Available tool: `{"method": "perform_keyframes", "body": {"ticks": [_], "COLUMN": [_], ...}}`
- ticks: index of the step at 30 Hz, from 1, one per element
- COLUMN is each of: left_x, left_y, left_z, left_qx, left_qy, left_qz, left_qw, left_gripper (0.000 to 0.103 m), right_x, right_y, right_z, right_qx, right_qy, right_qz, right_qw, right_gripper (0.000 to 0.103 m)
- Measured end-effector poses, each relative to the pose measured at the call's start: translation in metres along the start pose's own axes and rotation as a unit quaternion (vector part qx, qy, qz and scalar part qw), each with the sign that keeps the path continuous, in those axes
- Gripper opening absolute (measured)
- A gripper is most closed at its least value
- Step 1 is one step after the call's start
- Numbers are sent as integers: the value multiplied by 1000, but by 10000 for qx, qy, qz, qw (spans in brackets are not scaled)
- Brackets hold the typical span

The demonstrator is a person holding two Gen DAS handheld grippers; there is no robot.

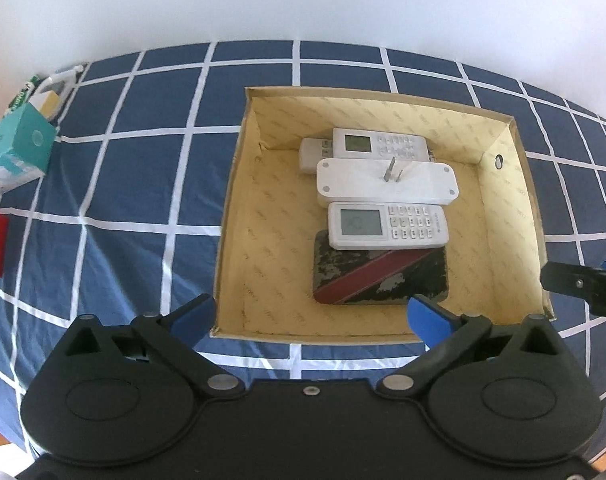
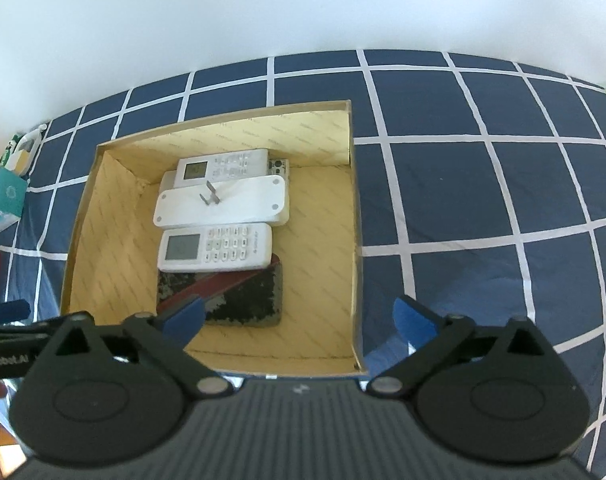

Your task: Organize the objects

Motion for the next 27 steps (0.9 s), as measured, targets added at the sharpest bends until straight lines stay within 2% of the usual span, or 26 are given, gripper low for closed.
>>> {"method": "perform_keyframes", "body": {"ticks": [13, 27], "left_x": [-17, -22], "left_y": [-7, -8], "left_z": [9, 11], "left_qx": [-44, 10], "left_qy": [138, 220], "left_qz": [-77, -83], "left_qw": [9999, 9997], "left_gripper": [103, 103], "right_x": [-15, -24], "right_y": [-5, -11], "right_z": [20, 23], "right_qx": [-84, -43], "right_qy": [-16, 78], "right_qz": [6, -23], "right_qw": [10000, 10000], "right_gripper": [103, 103]}}
Point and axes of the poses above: each gripper's, at about its wrist camera, not at the fingertips, and x roughly the way its jaws point, y to its right, z to its underside, the point moved 7 cm from there along x, roughly the way its jaws point, and after that the axes turned 14 degrees about -x, right-handed, at the moved point
